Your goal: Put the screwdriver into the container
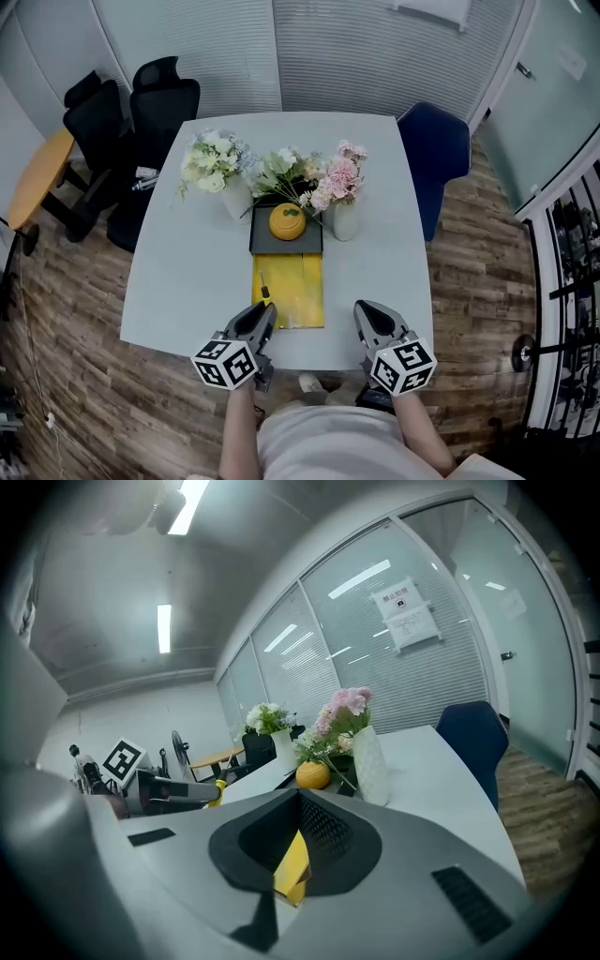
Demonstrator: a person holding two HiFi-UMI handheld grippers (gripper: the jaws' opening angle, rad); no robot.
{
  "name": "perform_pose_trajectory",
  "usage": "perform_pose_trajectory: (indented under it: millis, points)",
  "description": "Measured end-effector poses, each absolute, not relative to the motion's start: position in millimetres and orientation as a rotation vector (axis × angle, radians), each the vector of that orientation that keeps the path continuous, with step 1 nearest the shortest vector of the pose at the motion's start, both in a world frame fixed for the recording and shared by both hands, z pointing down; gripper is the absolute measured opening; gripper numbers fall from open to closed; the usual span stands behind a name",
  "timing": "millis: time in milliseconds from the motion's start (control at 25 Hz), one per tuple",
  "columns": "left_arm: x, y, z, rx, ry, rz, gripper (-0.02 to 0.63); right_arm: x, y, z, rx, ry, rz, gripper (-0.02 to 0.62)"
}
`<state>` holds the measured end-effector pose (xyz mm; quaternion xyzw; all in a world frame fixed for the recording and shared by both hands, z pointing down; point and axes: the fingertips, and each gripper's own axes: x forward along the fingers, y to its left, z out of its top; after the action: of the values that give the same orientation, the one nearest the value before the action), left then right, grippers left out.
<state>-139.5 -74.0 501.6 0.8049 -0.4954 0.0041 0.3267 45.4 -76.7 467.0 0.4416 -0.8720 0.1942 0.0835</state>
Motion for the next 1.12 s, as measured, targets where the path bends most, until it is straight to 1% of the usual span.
perform_pose_trajectory:
  millis: [600,1120]
  points:
    - [-142.7,-96.4,496.8,2.103,-1.308,-0.014,0.064,23.5,-99.6,461.9,1.246,-2.649,0.534,0.015]
    - [-138.0,-112.6,515.1,2.067,-1.282,0.032,0.064,31.8,-119.8,474.8,1.248,-2.616,0.559,0.015]
